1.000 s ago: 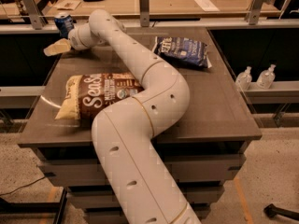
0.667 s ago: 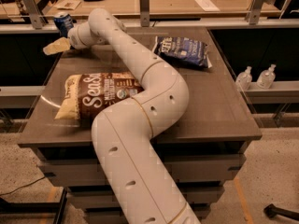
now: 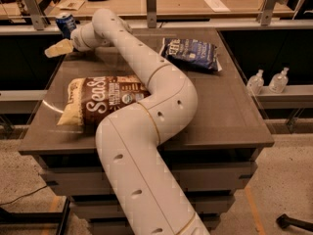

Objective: Move pepsi can near brown chip bag

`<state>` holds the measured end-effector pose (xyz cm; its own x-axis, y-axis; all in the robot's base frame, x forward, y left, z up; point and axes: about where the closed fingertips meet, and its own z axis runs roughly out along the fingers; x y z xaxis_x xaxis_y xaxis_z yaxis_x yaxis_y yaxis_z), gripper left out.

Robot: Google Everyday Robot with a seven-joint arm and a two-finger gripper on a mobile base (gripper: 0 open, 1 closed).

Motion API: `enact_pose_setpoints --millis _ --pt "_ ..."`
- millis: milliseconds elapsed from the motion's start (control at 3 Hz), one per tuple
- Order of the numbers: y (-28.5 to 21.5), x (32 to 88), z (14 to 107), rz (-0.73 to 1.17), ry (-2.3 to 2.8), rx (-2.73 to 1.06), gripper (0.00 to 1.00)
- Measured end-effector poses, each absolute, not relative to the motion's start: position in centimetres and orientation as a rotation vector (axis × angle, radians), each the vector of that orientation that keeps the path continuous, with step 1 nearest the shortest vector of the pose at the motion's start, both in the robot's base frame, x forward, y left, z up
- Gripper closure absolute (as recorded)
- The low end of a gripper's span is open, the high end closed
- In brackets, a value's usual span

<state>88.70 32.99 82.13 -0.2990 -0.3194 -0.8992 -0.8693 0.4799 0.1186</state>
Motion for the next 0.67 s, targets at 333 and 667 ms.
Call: enact_pose_setpoints --millis 333,667 --pt "33.00 88.70 82.13 0.785 1.845 -0.997 0.00" --pt "33.00 88.70 82.13 0.785 1.845 -0.997 0.00"
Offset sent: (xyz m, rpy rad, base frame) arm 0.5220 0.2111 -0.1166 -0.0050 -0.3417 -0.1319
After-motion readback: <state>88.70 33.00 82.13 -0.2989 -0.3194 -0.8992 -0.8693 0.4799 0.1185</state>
